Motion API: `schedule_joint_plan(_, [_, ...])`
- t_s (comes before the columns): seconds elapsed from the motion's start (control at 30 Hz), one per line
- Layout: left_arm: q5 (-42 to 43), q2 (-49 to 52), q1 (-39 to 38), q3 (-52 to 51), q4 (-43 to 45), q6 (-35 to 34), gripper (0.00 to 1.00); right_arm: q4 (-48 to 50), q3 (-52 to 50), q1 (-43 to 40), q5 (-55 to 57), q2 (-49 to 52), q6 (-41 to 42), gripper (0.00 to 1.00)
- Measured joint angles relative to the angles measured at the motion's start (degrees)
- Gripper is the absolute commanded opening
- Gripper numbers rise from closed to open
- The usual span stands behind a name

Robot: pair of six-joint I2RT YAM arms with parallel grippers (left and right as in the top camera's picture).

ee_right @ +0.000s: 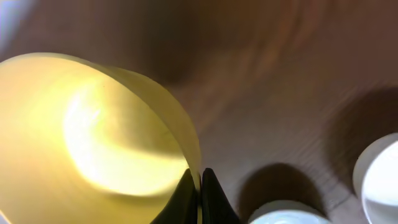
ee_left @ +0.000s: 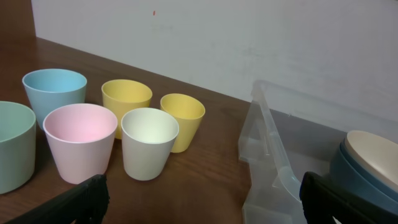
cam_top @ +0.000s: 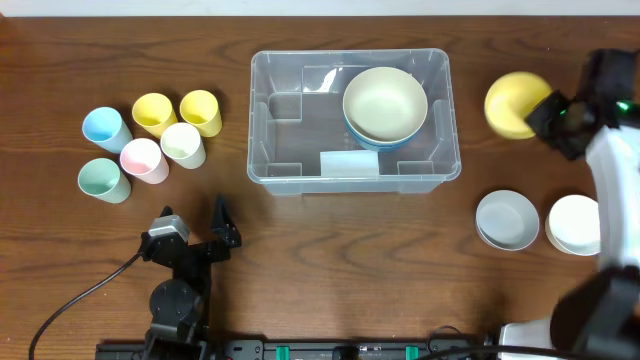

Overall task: Pack container
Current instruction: 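Grasp the yellow bowl rim with the right gripper and lift, then carry the yellow bowl into the bin's left side and release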

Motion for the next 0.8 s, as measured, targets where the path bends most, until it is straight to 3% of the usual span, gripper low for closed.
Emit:
schedule_joint_plan(0.2, [-0.02,0.00,0.00,0.00,0.00,0.00,0.98,1.09,0.50,6.32,-1.03,-12.55,-0.55,0.01])
schedule_joint_plan(0.37, [0.00,0.00,0.00,0.00,0.00,0.00,0.98,5.49,0.57,16.06,-1.27,-16.94,-0.94,0.01])
schedule_joint_plan(0.8, [-0.02,0.00,0.00,0.00,0.00,0.00,0.98,17.35,0.59,44.15,10.60,-6.47,-0.94,0.01])
